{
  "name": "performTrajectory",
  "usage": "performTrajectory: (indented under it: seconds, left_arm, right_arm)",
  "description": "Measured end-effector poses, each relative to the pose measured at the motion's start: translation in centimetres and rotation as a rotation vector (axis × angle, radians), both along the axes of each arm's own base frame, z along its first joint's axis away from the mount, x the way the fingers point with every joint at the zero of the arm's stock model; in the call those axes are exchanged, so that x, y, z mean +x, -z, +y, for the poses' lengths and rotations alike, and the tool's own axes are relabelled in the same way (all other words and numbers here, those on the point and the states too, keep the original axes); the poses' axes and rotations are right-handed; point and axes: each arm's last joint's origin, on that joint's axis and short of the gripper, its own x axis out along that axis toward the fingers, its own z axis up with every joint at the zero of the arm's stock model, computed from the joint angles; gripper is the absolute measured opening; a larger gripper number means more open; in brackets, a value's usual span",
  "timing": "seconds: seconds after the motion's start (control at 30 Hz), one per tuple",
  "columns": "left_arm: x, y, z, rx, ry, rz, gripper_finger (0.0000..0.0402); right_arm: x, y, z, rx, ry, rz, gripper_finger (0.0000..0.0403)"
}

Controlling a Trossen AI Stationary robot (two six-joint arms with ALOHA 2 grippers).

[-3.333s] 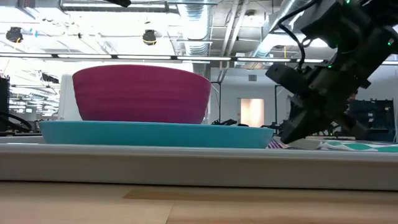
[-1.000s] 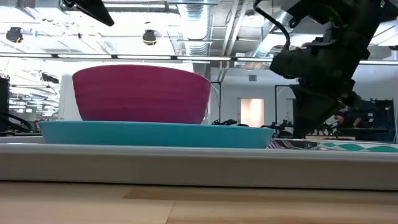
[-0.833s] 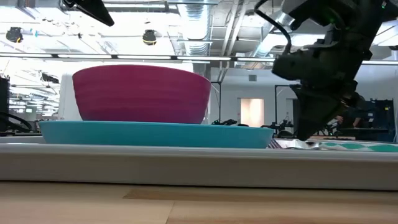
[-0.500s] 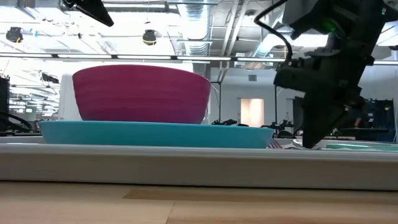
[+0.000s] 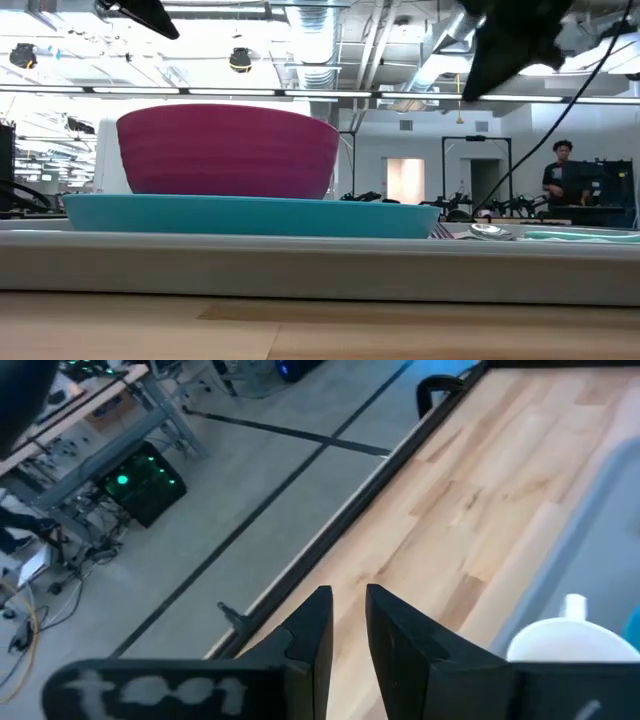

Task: Set up tray
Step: Return to Home Position

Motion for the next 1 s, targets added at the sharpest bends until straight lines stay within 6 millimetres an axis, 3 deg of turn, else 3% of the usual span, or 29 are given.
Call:
performTrajectory:
  seconds: [0.13, 0.27, 0.4, 0.53, 0.67, 0.77, 0.83, 1.0]
  left_arm:
    - [-2.0, -0.2, 0.6, -0.026, -0.043, -0.022, 0.0054]
    - [-4.3, 0.4, 1.2, -0.075, -0.093, -0.104, 0.0054]
    - [-4.9, 2.6, 1.1, -0.068, -0.053, -0.226, 0.0054]
    - [-4.0, 4.5, 0.5, -0.108, 0.128, -0.315, 0.0054]
    - [-2.8, 5.6, -0.3, -0.124, 0.44, -0.46, 0.0054]
    - [-2.1, 6.6, -0.3, -0.11, 0.579, -0.542, 0.0054]
    - [-2.0, 7.6, 0.1, -0.104, 0.561, -0.536, 0.0054]
    - [-2.3, 9.3, 1.9, -0.124, 0.4, -0.527, 0.0054]
  right_arm:
    - [-2.5, -2.5, 0.5, -0.122, -0.127, -0.066, 0.0001]
    - [-4.8, -2.4, 1.0, -0.228, -0.235, -0.14, 0.0001]
    - [-7.3, 0.0, 0.3, -0.27, -0.252, -0.22, 0.0]
    - [-8.8, 3.3, -0.8, -0.216, -0.265, -0.348, 0.0]
    - [-8.7, 5.5, -1.4, -0.16, -0.458, -0.581, 0.0]
    - [-8.7, 6.5, -2.1, -0.2, -0.666, -0.781, 0.0]
    - [-9.0, 7.2, -2.9, -0.264, -0.73, -0.844, 0.0]
    - [-10.3, 9.3, -5.1, -0.348, -0.633, -0.846, 0.0]
